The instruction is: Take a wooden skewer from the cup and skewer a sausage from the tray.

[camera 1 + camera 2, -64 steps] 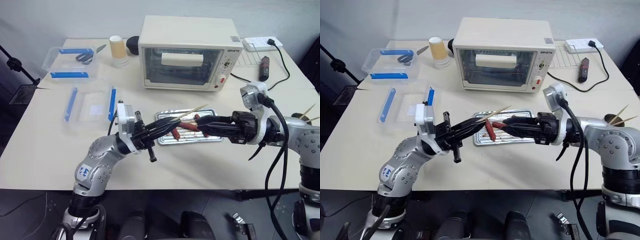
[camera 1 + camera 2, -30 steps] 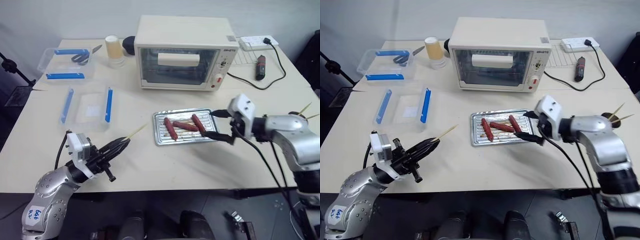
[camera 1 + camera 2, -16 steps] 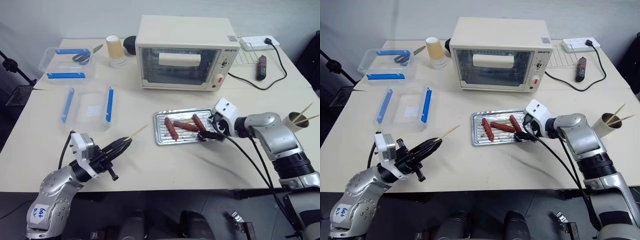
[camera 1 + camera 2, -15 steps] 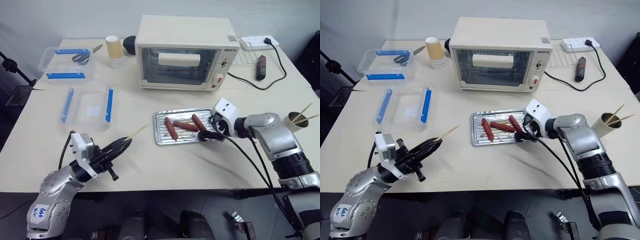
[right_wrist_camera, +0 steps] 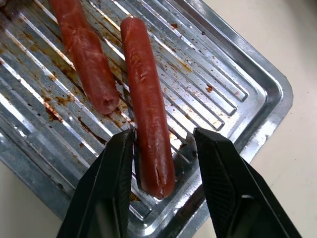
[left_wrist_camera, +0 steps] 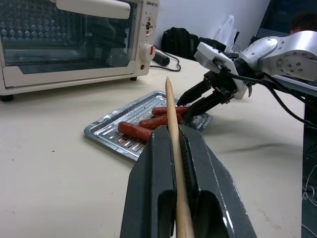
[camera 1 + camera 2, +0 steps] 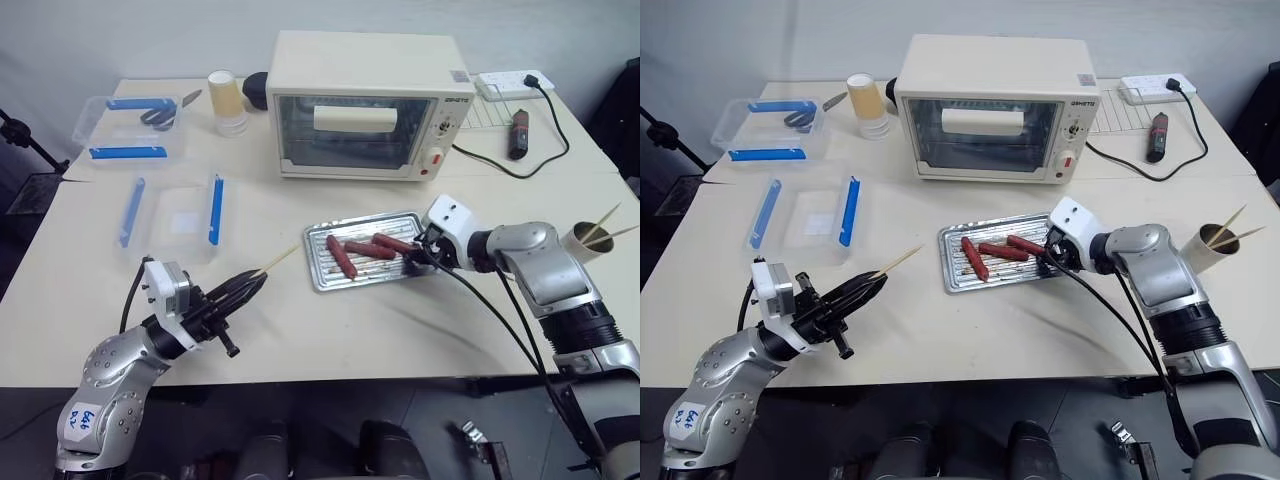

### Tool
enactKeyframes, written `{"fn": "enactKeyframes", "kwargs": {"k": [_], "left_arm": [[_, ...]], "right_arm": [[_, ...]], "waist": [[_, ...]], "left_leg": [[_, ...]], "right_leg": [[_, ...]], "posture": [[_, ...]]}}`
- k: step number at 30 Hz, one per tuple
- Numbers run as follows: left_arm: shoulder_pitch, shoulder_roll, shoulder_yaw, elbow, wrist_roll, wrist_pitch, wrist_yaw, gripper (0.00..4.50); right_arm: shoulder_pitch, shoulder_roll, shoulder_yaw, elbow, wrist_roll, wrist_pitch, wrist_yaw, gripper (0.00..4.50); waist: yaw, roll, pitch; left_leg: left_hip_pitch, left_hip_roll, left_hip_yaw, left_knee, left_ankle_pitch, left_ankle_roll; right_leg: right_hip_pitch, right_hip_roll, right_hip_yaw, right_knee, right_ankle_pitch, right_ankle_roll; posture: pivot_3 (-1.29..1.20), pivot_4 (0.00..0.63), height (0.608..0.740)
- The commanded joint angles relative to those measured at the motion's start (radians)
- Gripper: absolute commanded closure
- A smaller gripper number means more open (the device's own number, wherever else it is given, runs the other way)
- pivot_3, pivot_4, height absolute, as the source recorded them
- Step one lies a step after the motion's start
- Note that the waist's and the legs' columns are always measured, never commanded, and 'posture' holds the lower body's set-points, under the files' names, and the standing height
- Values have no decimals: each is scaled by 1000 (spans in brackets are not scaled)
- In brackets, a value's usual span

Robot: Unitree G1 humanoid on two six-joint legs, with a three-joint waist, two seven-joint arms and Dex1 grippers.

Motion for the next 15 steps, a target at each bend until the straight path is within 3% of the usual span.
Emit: {"fn": "enactKeyframes", "kwargs": {"k": [1, 15], "left_arm": [[-12, 5, -3, -4, 3, -19, -10, 4500], [-20, 10, 3, 1, 3, -23, -12, 4500]], "right_arm": [[-46, 23, -15, 21, 0, -32, 18, 2534], [-137, 89, 29, 203, -22, -177, 172, 2534]], "waist": [[-1, 0, 0], [-2, 0, 0]], "left_leg": [[0, 0, 0, 0, 0, 0], [0, 0, 0, 0, 0, 0]], "right_leg": [[0, 0, 0, 0, 0, 0], [0, 0, 0, 0, 0, 0]], "posture": [[0, 150, 740], [0, 150, 740]]}}
